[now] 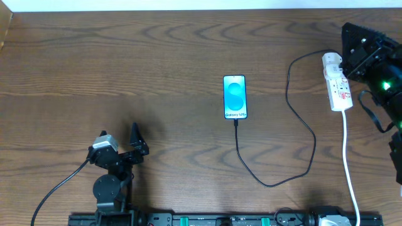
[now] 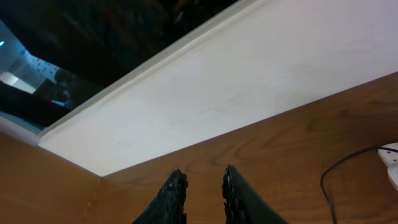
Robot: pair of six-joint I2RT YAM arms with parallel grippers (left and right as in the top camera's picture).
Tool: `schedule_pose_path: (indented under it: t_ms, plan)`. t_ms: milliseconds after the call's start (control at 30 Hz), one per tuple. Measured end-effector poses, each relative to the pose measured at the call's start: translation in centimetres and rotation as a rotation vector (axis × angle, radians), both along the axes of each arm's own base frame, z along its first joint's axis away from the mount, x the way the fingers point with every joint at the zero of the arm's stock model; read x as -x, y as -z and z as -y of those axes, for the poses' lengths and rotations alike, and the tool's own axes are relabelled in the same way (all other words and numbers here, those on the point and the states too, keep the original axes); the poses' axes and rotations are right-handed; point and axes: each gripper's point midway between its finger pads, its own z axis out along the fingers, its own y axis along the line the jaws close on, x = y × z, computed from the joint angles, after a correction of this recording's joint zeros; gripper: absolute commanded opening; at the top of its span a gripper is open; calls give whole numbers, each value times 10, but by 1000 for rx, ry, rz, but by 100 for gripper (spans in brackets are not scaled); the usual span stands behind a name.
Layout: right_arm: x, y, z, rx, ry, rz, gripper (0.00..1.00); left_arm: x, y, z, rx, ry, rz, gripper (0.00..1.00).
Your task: Plug charger to phone and switch on socket
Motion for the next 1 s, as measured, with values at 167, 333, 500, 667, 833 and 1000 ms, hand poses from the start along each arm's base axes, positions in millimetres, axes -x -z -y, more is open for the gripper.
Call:
schedule_pose_path:
  t_ms: [167,333,500,667,833,1000]
  plan:
    - [1,0,-6,5,-9,0,21,0,0,-1,0,-5,0,91]
    - [0,0,-3,14,9,2,21,0,0,-1,0,-5,0,91]
    - [-1,-1,1,22,30,7,22,0,0,-1,0,-5,0,91]
    - [5,-6,3,26,41,27,27,0,0,-1,0,-5,0,92]
    - [20,-20,9,29,69,74,26,0,0,-1,0,-5,0,91]
    - [43,-37,20,29,120,137,25,0,0,-1,0,-5,0,92]
